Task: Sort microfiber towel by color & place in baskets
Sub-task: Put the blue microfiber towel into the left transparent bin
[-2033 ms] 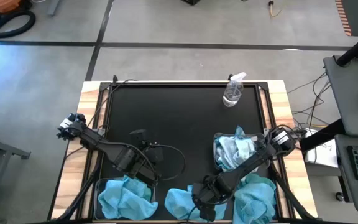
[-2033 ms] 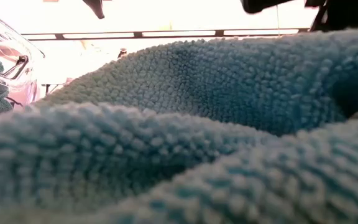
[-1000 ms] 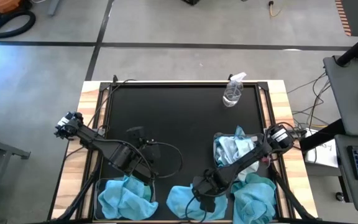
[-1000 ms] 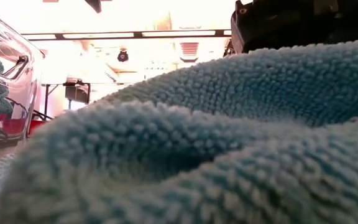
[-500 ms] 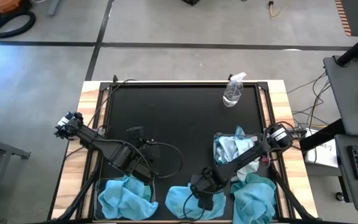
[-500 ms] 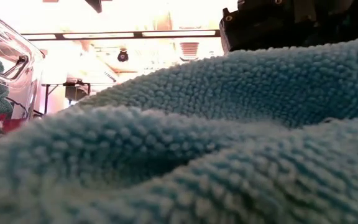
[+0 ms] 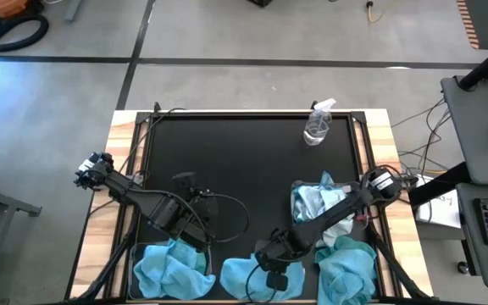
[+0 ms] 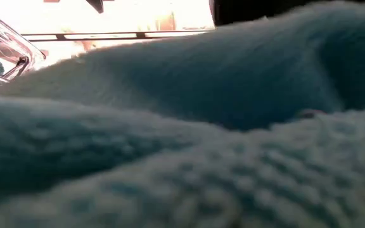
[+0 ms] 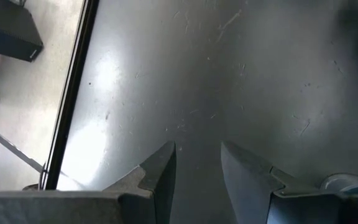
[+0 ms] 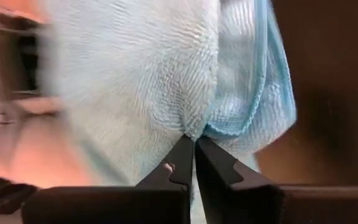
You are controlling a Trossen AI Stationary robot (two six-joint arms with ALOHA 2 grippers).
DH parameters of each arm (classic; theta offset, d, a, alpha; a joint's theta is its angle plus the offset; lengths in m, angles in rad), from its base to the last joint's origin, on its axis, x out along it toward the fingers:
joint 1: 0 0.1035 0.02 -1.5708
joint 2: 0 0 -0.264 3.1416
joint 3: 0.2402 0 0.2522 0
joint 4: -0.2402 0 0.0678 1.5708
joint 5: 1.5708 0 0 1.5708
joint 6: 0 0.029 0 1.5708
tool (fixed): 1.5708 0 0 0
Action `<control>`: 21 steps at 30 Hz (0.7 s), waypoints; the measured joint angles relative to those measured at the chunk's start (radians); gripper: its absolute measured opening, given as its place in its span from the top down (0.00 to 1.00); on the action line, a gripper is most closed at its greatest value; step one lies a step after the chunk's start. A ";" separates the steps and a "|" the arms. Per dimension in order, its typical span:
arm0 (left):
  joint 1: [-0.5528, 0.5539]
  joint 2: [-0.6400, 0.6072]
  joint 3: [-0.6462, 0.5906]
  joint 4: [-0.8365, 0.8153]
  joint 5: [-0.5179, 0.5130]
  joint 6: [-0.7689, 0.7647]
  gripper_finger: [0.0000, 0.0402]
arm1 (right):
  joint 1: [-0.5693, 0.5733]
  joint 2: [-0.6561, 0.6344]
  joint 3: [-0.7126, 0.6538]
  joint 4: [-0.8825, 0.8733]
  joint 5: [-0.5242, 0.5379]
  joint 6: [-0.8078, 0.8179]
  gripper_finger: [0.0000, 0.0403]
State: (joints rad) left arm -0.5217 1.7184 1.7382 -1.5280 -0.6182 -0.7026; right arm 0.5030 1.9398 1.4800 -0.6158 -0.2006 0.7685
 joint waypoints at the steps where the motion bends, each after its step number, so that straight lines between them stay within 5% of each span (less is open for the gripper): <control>1: 0.000 0.000 0.000 0.000 0.000 -0.002 0.72 | 0.000 -0.007 0.019 0.002 -0.001 -0.010 0.98; 14: -0.007 -0.002 0.000 -0.009 0.065 -0.013 0.72 | 0.000 -0.053 0.281 -0.010 0.058 -0.214 0.98; 21: -0.041 -0.002 0.000 0.044 0.139 -0.013 0.72 | 0.000 -0.053 0.447 -0.091 0.300 -0.338 0.98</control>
State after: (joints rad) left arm -0.5627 1.7161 1.7382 -1.4844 -0.4793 -0.7158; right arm 0.5026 1.8866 1.9268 -0.7065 0.0993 0.4306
